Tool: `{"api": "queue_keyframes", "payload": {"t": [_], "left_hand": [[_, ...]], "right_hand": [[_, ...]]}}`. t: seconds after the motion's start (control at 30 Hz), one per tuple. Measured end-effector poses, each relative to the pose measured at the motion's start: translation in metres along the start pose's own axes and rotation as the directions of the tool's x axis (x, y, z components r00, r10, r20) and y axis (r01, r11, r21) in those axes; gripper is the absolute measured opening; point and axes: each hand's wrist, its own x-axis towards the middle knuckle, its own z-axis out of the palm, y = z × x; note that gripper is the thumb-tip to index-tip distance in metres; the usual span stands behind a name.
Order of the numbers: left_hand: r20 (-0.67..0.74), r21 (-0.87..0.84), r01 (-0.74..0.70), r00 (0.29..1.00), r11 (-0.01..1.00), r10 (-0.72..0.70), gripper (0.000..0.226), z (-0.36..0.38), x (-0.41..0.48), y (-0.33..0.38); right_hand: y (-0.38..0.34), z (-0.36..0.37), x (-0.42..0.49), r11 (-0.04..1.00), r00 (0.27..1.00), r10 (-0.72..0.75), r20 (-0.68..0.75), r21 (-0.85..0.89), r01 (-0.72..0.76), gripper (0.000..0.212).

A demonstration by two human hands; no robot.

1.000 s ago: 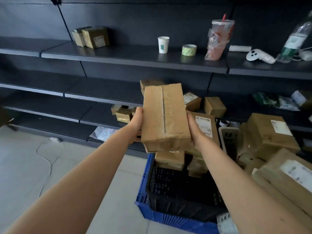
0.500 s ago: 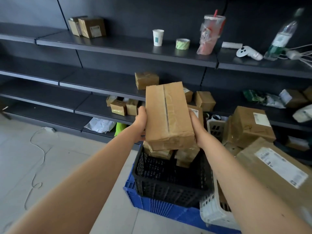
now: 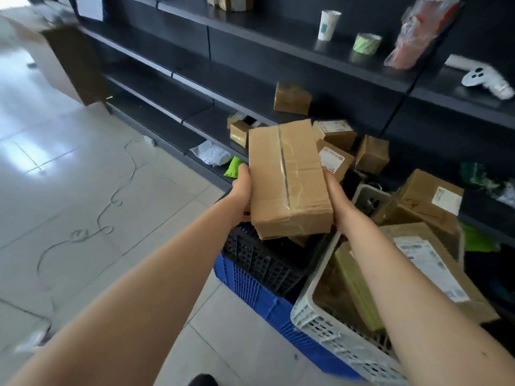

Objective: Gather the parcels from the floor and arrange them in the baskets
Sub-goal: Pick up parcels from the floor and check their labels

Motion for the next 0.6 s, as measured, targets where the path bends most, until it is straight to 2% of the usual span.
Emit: {"api": "queue_keyframes", "payload": {"t": [0.07, 0.13, 0.17, 0.23, 0.27, 0.37, 0.47, 0.5, 0.6], "left_hand": [[-0.008, -0.007, -0.01, 1.0, 1.0, 0.01, 0.073, -0.008, -0.007, -0.006], [0.0, -0.012, 0.001, 1.0, 1.0, -0.001, 0.062, -0.015, -0.014, -0.012], [0.012, -0.022, 0.007, 1.0, 1.0, -0.007, 0.049, -0.017, -0.016, -0.014], [0.029, -0.035, 0.052, 0.998, 0.998, -0.051, 0.022, -0.021, -0.024, -0.023], [0.027, -0.047, 0.079, 0.997, 0.996, -0.077, 0.021, -0.021, -0.027, -0.028], [0.048, -0.08, 0.147, 0.988, 0.986, -0.144, 0.031, -0.017, -0.029, -0.041], [0.068, -0.094, 0.203, 0.978, 0.975, -0.197, 0.02, -0.006, -0.025, -0.053], [0.053, -0.113, 0.22, 0.975, 0.969, -0.215, 0.023, -0.001, -0.022, -0.058], [0.033, -0.183, 0.251, 0.968, 0.951, -0.249, 0.064, 0.017, -0.008, -0.068]], "right_hand": [[-0.002, 0.004, -0.008, 1.0, 0.999, -0.004, 0.032, -0.025, 0.005, 0.033], [-0.004, 0.006, -0.012, 0.999, 0.998, 0.013, 0.055, -0.046, -0.011, 0.031], [-0.004, 0.007, -0.011, 0.998, 0.998, 0.032, 0.06, -0.057, -0.029, 0.035], [0.001, 0.007, -0.008, 0.993, 0.989, 0.1, 0.107, -0.08, -0.092, 0.058], [0.003, 0.006, -0.006, 0.987, 0.981, 0.137, 0.136, -0.103, -0.124, 0.067], [0.005, -0.001, 0.002, 0.976, 0.973, 0.158, 0.17, -0.177, -0.127, 0.065], [0.006, -0.012, 0.017, 0.958, 0.948, 0.211, 0.239, -0.243, -0.152, 0.073], [0.007, -0.016, 0.023, 0.952, 0.939, 0.229, 0.256, -0.258, -0.162, 0.077], [0.004, -0.031, 0.042, 0.936, 0.931, 0.219, 0.291, -0.333, -0.117, 0.069]]}}
